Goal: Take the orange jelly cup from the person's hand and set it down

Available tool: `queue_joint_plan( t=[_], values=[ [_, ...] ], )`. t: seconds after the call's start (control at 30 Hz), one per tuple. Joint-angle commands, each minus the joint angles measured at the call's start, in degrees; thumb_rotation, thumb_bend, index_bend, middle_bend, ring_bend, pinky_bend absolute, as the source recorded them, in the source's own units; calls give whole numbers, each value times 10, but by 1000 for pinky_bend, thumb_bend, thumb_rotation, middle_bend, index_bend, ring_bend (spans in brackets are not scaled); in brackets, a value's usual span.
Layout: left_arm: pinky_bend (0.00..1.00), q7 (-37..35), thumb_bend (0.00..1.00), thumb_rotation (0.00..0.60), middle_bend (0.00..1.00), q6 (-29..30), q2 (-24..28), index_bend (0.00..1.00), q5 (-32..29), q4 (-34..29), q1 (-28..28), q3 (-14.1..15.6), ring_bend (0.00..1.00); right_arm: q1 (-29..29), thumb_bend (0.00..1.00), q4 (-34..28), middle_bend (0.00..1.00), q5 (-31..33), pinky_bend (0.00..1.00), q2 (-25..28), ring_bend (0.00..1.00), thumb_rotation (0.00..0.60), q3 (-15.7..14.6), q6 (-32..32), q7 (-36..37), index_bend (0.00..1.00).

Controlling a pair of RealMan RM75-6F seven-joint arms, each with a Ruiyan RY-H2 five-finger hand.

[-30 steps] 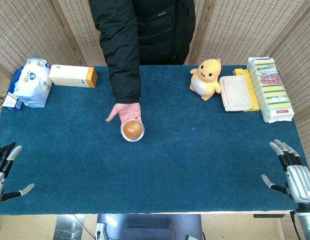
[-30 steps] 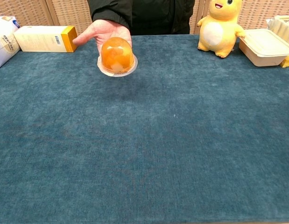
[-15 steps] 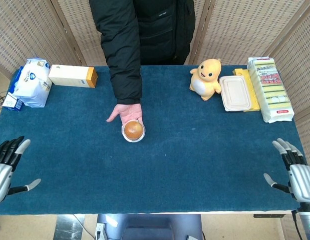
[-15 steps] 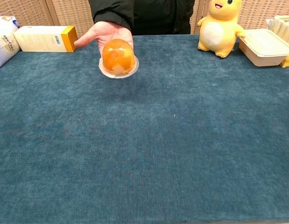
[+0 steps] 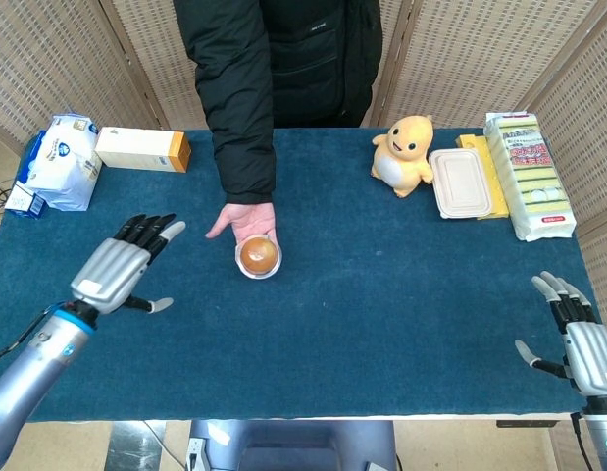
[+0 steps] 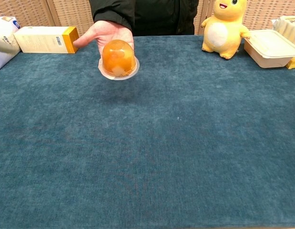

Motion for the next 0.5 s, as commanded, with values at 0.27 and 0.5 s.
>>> queue_joint_plan(
  t=[0.27, 0.5],
  values=[
    [33, 223, 133, 600, 0, 8, -167, 0, -301, 36, -232, -20, 0, 4, 320, 7, 36, 7, 54, 3, 39, 600, 3, -9, 18, 66],
    [33, 244, 132, 600, 0, 50, -207, 0, -362, 55, -265, -11, 0, 4, 320, 10, 36, 7, 54, 3, 38, 600, 3, -9, 25, 66]
  ],
)
